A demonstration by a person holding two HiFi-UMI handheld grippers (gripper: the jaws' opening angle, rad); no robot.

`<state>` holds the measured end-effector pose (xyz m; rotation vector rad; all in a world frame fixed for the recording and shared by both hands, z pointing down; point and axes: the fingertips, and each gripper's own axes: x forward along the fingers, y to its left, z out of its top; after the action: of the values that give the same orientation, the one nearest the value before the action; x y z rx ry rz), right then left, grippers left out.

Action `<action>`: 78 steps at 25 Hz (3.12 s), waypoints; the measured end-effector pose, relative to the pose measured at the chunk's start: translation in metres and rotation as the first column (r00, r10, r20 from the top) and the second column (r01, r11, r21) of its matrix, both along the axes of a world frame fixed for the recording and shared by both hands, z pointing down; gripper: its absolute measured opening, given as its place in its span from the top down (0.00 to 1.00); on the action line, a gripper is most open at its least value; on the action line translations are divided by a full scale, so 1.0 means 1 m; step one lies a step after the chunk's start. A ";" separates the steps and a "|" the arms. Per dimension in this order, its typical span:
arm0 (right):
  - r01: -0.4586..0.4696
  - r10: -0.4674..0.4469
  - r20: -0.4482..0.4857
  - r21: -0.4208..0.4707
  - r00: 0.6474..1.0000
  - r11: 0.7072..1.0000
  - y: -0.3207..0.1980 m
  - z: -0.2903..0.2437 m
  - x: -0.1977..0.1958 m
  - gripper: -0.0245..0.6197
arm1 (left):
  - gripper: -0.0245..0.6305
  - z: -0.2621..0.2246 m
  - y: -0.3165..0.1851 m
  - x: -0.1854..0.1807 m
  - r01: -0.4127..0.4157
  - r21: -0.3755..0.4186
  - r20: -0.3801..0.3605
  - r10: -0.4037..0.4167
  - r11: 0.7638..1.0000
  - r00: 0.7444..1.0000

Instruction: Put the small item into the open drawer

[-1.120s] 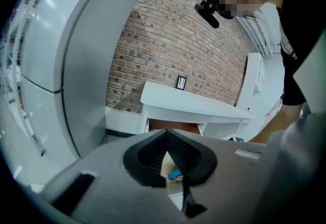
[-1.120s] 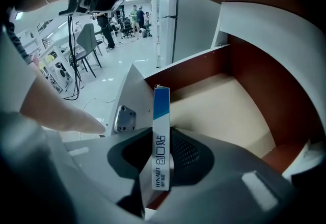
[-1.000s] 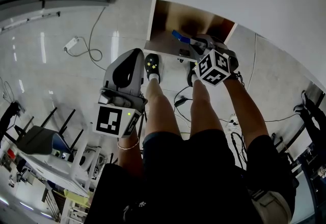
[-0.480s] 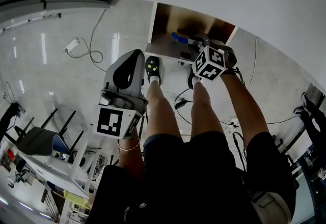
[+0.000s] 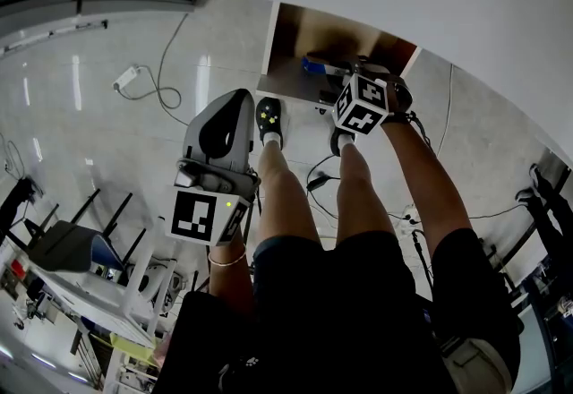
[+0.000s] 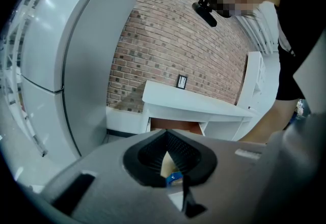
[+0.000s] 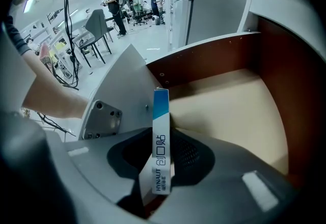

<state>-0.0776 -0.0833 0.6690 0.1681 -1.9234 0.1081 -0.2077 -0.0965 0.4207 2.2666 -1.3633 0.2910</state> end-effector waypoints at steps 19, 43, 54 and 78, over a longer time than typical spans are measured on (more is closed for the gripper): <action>-0.035 0.035 -0.014 0.004 0.999 0.999 -0.001 0.013 0.001 0.76 | 0.97 0.008 0.006 -0.004 0.010 -0.019 0.009 -0.010 1.000 1.000; -0.077 0.077 -0.012 -0.008 0.997 0.997 -0.010 0.011 0.005 0.74 | 0.97 0.010 0.009 -0.004 0.009 -0.026 0.012 -0.009 1.000 1.000; -0.133 0.130 0.079 0.043 0.988 0.990 -0.018 -0.019 -0.004 0.70 | 0.97 0.007 0.009 -0.006 0.015 -0.008 0.015 -0.015 1.000 1.000; -0.581 0.527 0.468 -0.034 0.710 0.813 -0.028 -0.189 0.008 0.95 | 0.97 -0.062 0.000 0.009 -0.017 0.075 0.038 0.014 0.997 0.999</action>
<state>-0.0694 -0.1113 0.4798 0.8801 -2.2934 0.4808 -0.1988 -0.0963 0.3587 2.3454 -1.3979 0.2936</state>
